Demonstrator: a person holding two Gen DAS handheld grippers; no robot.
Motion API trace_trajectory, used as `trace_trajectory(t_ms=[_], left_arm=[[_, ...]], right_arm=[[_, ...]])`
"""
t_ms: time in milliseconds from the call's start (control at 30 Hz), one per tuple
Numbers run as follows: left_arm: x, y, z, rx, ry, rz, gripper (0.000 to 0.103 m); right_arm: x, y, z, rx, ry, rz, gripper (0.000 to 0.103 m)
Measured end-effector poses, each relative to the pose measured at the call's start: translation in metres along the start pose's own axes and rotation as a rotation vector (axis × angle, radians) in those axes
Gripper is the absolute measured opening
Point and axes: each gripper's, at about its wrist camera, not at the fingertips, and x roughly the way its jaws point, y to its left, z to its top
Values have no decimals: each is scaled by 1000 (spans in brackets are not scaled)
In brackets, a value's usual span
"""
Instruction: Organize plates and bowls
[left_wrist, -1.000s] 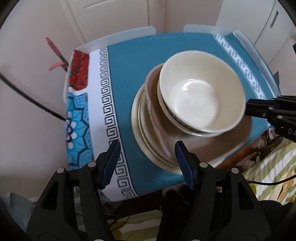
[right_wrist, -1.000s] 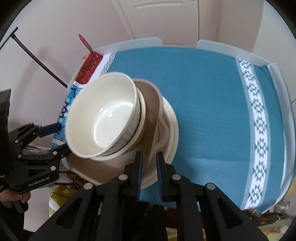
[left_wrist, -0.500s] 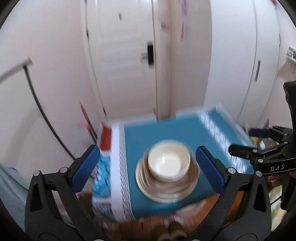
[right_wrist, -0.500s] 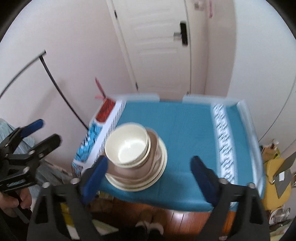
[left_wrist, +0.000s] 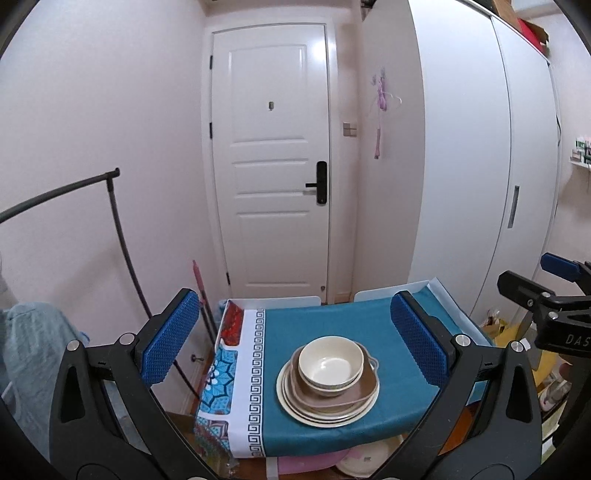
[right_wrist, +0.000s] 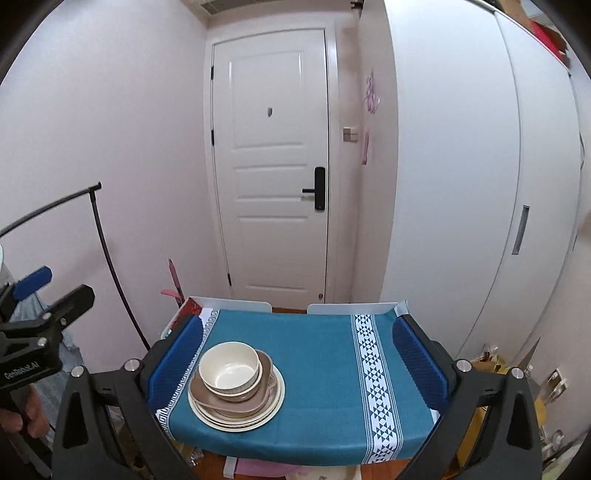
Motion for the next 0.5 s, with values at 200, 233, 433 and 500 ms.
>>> trace_trajectory(t_ms=[200,233,433,500], left_arm=[[-11,1,-2,11,-27,15,103],[-12,0,-1,13,-29,14,103],[-17,-2,-3,25,-37,9,103],[-18,-3,-3,33,-43,13,103]], right_arm=[[-11,2,3,13,-25,-20,102],[-14,2,3,14,-28,-24,102],[-21,4,3,22,-37,-42,102],[-21,5,3,23,-38,-45,102]])
